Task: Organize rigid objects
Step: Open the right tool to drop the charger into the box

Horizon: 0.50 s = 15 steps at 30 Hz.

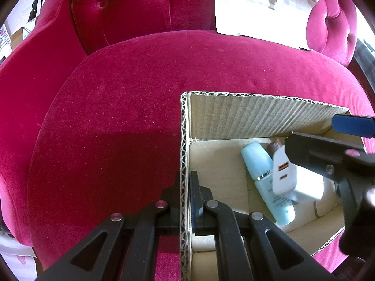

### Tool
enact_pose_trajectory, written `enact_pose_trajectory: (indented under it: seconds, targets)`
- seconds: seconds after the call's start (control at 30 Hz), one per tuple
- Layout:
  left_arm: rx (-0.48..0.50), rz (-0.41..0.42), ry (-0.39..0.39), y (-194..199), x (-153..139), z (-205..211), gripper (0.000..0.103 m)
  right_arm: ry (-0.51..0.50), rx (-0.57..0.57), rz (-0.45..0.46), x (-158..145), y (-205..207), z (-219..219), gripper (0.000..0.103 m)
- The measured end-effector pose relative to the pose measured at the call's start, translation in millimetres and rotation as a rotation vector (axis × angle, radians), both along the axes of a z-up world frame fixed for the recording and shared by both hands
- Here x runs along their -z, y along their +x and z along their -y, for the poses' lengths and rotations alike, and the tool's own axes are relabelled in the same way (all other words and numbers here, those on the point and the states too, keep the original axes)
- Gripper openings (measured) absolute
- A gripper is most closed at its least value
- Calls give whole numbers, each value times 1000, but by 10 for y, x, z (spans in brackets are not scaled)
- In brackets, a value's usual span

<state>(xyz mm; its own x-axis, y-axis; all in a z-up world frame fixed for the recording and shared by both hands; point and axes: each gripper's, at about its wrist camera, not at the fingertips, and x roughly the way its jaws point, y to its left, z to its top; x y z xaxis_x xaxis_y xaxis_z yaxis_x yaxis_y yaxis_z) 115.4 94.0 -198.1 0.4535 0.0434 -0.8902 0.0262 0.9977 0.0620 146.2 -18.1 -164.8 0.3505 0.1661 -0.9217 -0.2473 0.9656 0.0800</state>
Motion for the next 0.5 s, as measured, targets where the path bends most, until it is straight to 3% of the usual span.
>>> enact_pose_trajectory:
  seconds: [0.2, 0.5]
  targets:
    - [0, 0, 1, 3, -2, -6, 4, -24, 15, 11, 3, 22, 57, 100]
    - [5, 2, 10, -6, -5, 27, 4, -15, 8, 31, -58, -9, 104, 101]
